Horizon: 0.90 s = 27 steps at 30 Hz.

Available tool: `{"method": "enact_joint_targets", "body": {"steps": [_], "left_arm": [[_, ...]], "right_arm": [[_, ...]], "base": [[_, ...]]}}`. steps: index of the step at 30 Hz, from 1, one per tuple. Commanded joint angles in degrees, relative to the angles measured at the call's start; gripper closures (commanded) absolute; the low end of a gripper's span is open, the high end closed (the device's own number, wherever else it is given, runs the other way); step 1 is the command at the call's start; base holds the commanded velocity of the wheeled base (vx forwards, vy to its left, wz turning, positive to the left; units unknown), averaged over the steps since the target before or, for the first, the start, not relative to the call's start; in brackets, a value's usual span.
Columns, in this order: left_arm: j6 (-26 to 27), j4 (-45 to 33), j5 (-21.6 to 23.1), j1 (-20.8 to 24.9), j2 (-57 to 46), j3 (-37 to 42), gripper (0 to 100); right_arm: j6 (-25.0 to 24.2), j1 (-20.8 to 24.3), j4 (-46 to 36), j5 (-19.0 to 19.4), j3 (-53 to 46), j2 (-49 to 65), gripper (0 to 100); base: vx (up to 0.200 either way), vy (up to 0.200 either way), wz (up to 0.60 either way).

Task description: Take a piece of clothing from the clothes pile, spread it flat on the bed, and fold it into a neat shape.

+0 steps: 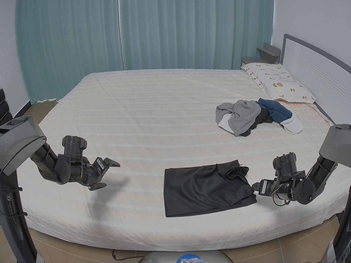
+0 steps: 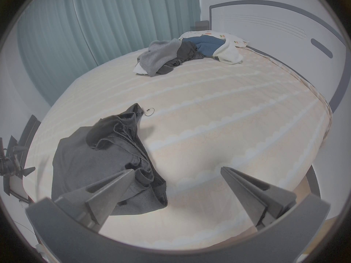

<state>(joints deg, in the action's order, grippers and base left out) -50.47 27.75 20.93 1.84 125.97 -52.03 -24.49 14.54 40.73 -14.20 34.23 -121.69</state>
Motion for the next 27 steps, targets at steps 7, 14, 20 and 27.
{"method": "enact_joint_targets", "body": {"steps": [7, 14, 20, 27], "left_arm": [[0.02, 0.03, -0.1, 0.0, 0.16, 0.0, 0], [0.02, 0.03, -0.19, 0.0, 0.16, 0.0, 0], [0.02, 0.03, -0.19, 0.0, 0.25, 0.0, 0], [0.02, 0.03, -1.68, 0.18, 0.42, 0.0, 0]], "right_arm": [[-0.73, 2.77, -0.56, 4.27, 5.32, 7.87, 0], [-10.49, 9.63, -1.79, 6.12, 12.79, 1.98, 0], [-15.59, 12.53, -5.22, 10.51, 16.66, -2.68, 0], [-21.3, 14.02, -6.01, 13.67, 22.46, -9.09, 0]], "base": [[0.0, 0.0, 0.0], [0.0, 0.0, 0.0], [0.0, 0.0, 0.0], [0.0, 0.0, 0.0]]}}
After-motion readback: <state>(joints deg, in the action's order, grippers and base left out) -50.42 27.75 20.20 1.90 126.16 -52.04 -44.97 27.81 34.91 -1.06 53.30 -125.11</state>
